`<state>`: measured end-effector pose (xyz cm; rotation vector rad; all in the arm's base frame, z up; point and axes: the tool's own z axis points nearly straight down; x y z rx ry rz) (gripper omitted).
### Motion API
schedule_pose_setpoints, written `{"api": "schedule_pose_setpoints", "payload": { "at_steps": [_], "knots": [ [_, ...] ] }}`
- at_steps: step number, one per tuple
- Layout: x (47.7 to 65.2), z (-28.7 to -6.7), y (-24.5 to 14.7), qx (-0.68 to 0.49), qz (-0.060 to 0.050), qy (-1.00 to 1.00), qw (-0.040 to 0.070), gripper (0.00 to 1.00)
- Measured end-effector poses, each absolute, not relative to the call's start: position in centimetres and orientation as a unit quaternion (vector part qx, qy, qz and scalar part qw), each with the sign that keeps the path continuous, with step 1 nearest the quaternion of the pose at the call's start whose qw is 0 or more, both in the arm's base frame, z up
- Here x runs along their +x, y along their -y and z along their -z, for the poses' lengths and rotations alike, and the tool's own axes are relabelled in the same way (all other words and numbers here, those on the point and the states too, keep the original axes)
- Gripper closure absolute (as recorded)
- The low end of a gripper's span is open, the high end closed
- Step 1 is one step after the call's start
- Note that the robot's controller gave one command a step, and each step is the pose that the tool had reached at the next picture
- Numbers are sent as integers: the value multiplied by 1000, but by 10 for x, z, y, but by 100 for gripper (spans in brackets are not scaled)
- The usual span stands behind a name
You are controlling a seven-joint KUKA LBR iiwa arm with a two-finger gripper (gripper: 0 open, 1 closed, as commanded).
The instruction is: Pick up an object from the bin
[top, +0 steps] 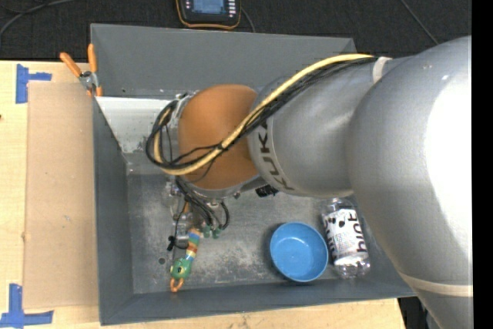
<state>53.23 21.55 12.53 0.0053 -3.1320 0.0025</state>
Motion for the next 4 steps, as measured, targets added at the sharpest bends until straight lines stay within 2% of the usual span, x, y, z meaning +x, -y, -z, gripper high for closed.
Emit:
{"api": "schedule_pose_setpoints", "payload": {
  "at_steps": [1,2,3,4],
  "knots": [
    [535,-130,-214,-1,0,1000,1,0],
    [552,-68,-143,151,-1,989,5,0],
    [561,-120,-151,237,1,971,-1,0],
    [574,-98,-153,379,2,925,6,0]
  ]
}}
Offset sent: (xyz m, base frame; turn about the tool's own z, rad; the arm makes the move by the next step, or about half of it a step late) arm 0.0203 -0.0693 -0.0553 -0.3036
